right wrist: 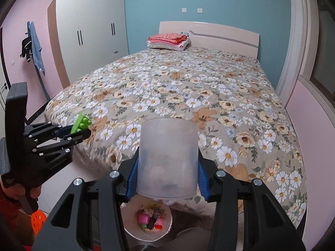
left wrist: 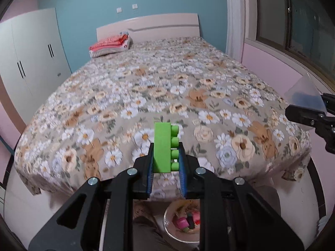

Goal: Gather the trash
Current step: 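Carry the green block and clear cup down over the trash bin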

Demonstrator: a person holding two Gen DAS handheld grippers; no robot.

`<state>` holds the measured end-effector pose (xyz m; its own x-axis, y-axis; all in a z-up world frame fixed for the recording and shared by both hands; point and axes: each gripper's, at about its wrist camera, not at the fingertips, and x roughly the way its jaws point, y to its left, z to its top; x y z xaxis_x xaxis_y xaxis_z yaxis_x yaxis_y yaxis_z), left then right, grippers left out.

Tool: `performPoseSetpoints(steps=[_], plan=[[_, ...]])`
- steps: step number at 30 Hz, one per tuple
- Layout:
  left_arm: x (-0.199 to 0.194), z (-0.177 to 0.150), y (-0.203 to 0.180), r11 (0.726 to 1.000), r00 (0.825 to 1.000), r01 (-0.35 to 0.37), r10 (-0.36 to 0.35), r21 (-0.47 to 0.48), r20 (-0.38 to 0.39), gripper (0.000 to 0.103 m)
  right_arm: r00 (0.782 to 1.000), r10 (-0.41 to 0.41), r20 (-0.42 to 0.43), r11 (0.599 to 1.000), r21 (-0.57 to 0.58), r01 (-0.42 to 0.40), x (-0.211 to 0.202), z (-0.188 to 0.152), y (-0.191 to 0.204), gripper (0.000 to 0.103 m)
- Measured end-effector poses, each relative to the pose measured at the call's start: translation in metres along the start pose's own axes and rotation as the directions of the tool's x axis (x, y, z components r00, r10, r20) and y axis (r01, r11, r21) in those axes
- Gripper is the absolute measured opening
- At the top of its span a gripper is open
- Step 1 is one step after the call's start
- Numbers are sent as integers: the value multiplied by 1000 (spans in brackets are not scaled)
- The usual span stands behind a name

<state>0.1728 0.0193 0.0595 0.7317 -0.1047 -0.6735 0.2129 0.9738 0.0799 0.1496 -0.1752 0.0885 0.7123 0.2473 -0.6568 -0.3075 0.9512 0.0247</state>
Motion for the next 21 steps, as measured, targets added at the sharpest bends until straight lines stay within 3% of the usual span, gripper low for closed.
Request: performPoseSetpoints(steps=[10,21], plan=[[24,-49,-4,1000,999,3,-2,12,-53,21,998,9,-66,1000,2,-9,20,-40,13,49],[85,-117,-18,999,986,-13,20,45,-165,21,974,24,-224,1000,17,-21,86,-109,24,49]])
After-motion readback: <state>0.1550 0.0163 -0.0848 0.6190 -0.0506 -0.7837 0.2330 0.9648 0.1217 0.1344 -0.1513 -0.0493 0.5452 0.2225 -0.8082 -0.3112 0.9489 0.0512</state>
